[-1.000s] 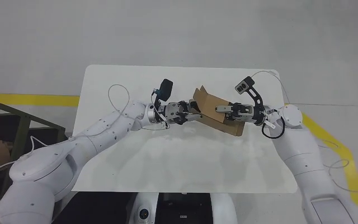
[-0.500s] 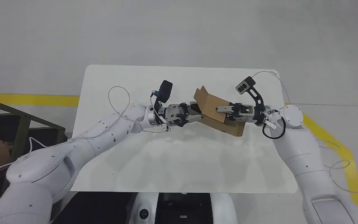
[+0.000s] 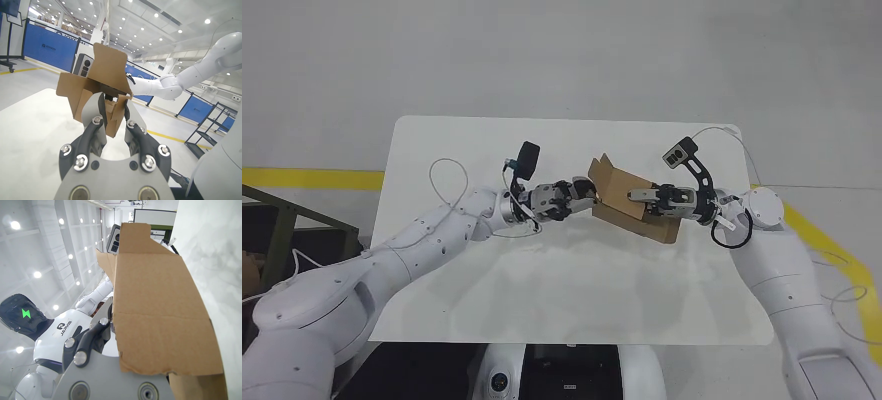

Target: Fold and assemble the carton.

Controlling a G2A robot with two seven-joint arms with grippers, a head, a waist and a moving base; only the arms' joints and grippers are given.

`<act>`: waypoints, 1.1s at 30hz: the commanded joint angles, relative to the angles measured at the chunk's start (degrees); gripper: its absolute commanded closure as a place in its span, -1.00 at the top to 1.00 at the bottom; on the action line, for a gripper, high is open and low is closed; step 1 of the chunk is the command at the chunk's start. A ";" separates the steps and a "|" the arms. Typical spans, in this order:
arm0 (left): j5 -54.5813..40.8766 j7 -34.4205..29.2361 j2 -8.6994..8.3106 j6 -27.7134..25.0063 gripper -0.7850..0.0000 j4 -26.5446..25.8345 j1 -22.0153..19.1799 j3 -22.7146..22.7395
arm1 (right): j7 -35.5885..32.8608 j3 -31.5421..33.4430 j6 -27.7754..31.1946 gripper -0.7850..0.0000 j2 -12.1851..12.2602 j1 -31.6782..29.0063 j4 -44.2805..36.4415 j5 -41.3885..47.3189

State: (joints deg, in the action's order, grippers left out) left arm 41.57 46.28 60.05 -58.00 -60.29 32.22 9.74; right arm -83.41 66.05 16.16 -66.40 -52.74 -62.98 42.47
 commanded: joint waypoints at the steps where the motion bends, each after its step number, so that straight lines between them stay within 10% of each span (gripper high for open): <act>1: -0.26 0.00 0.26 0.00 -0.47 0.53 0.09 0.00 | -0.05 0.02 0.01 -1.00 0.00 -0.02 -0.01 0.11; 8: -1.83 -1.68 1.38 0.00 -0.69 2.09 0.06 0.00 | -0.20 0.02 -0.04 -1.00 0.00 -0.02 -0.01 0.10; 33: 6.06 -3.70 2.02 0.00 -0.37 2.91 -3.49 0.37 | -0.30 -0.10 -0.23 -1.00 -0.05 0.27 0.70 0.01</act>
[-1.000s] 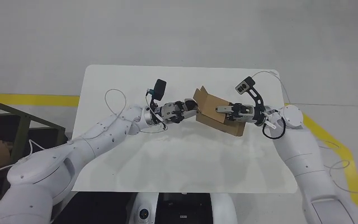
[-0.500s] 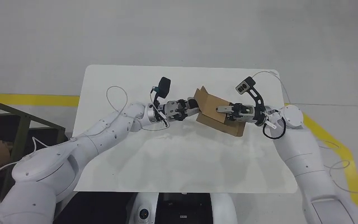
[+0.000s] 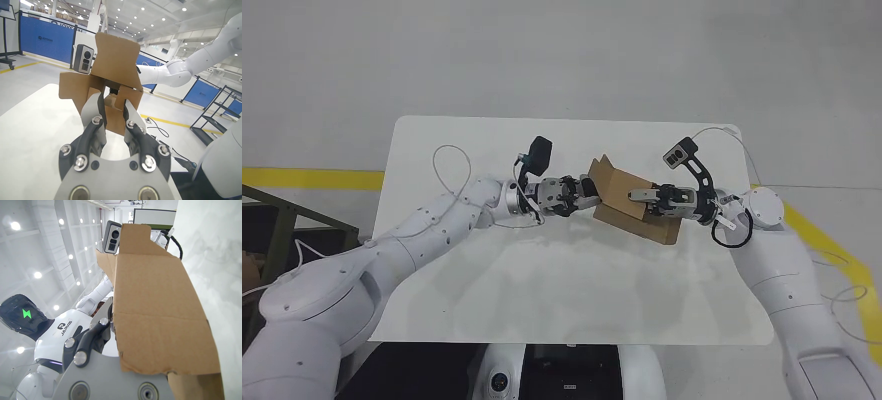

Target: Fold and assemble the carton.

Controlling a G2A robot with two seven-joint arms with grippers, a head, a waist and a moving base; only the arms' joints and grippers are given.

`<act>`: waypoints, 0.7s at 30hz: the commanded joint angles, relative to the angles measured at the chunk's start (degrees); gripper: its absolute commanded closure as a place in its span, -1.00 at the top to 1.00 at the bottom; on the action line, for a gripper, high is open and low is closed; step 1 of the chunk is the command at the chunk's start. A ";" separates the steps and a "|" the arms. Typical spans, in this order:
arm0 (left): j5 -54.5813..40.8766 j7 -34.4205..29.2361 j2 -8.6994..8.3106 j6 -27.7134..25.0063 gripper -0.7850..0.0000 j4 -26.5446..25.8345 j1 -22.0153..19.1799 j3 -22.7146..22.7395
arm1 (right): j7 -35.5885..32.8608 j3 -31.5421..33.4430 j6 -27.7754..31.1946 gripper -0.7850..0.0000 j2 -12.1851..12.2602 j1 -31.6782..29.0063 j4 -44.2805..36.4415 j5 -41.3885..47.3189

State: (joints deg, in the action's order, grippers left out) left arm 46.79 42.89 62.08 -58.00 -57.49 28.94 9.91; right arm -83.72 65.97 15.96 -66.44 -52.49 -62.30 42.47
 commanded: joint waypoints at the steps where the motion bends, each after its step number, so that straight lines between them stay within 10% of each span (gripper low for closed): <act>1: 1.83 -0.60 0.00 0.00 -0.38 0.19 -0.39 0.52 | 0.02 -0.03 -0.02 -1.00 -0.01 0.03 0.04 0.00; 21: 2.67 1.23 0.27 0.00 -0.53 1.91 3.39 6.99 | 0.10 0.11 0.01 -1.00 0.00 -0.04 0.23 0.07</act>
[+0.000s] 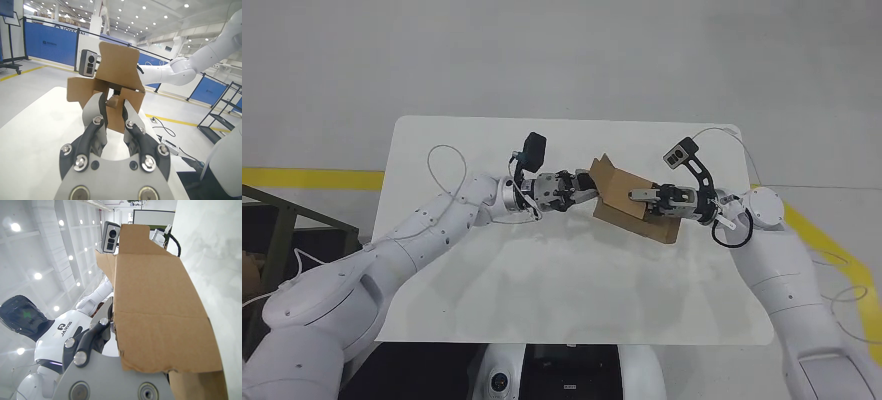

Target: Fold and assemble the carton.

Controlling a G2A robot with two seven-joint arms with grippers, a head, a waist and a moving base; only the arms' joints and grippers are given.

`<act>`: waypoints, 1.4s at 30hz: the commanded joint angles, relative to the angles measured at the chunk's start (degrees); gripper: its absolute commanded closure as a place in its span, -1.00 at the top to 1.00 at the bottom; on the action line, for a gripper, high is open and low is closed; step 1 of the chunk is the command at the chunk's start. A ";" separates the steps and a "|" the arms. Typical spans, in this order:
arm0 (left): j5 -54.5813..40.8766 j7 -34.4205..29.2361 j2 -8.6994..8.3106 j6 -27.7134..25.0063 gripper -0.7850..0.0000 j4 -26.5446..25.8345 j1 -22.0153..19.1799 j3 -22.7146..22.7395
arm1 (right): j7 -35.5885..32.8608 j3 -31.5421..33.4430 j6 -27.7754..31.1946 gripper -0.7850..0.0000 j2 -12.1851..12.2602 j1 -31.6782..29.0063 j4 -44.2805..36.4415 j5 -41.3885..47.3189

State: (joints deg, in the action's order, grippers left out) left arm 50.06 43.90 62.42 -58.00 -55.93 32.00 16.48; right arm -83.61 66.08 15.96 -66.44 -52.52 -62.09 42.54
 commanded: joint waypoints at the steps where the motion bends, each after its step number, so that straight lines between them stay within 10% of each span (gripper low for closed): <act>1: -1.09 0.35 -0.16 0.00 -0.52 0.62 0.61 0.80 | -0.05 -0.03 0.01 -1.00 -0.01 0.01 0.01 -0.01; 5: -3.25 0.32 -0.48 0.00 -0.44 1.86 1.68 2.29 | -0.31 -0.42 -0.25 -1.00 -0.09 0.09 -0.12 -0.06; 17: -10.60 -7.22 0.43 0.00 1.00 5.21 2.18 6.73 | -4.39 -3.57 -1.49 -1.00 -0.48 1.00 -1.33 -0.67; 34: -21.38 -18.84 3.60 0.00 1.00 7.42 2.76 9.74 | -4.39 -8.99 -1.16 -1.00 0.95 2.20 -2.97 1.92; 42: -36.20 -36.18 4.09 0.00 1.00 6.99 3.40 7.59 | -4.39 -9.90 0.32 -1.00 1.81 2.92 -2.75 3.28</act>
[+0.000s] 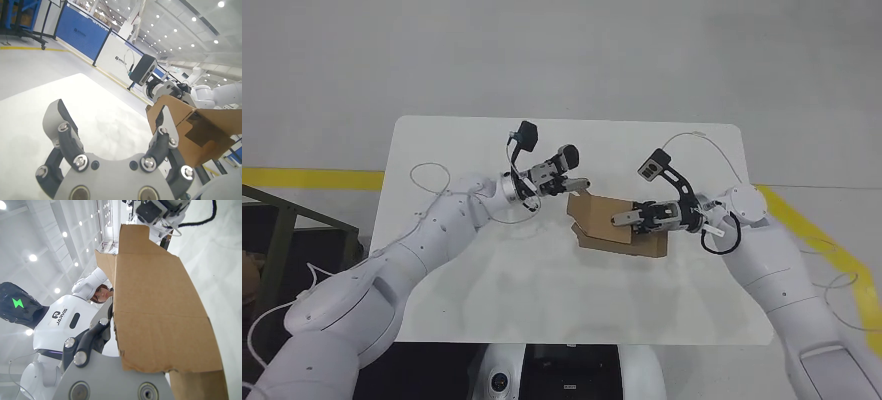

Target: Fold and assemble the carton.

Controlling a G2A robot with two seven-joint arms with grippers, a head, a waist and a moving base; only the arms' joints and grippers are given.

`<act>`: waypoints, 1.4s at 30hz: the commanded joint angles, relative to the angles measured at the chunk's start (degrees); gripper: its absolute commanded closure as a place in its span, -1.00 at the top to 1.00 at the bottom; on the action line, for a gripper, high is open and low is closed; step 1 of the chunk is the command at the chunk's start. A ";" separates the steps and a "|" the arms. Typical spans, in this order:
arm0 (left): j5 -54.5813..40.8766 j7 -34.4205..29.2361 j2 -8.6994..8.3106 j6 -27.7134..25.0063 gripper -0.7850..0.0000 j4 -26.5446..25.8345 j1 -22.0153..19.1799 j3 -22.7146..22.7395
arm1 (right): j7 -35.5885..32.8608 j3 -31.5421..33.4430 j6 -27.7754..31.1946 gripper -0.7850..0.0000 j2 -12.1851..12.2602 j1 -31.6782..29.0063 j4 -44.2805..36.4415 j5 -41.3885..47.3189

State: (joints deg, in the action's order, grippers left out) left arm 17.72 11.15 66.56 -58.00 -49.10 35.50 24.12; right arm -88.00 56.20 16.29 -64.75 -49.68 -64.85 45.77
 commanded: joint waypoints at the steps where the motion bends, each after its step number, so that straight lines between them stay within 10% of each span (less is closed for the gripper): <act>1: -6.71 -5.97 -0.11 0.00 1.00 0.19 -0.08 -0.07 | 0.00 -0.01 -0.01 -1.00 0.23 0.09 -0.08 0.18; 18: -53.54 -55.46 -2.73 9.37 1.00 -2.39 -0.25 3.98 | 0.00 -0.95 -0.01 -1.00 1.38 -0.45 -3.36 0.23; 42: -57.01 -71.34 -1.64 13.91 1.00 -4.27 2.52 8.76 | 1.00 0.66 1.00 -1.00 1.61 -0.49 -2.22 -0.02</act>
State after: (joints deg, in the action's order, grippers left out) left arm -39.21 -59.69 64.96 -44.30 -53.05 37.75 32.60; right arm -87.11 56.76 17.18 -63.12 -50.14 -67.13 45.75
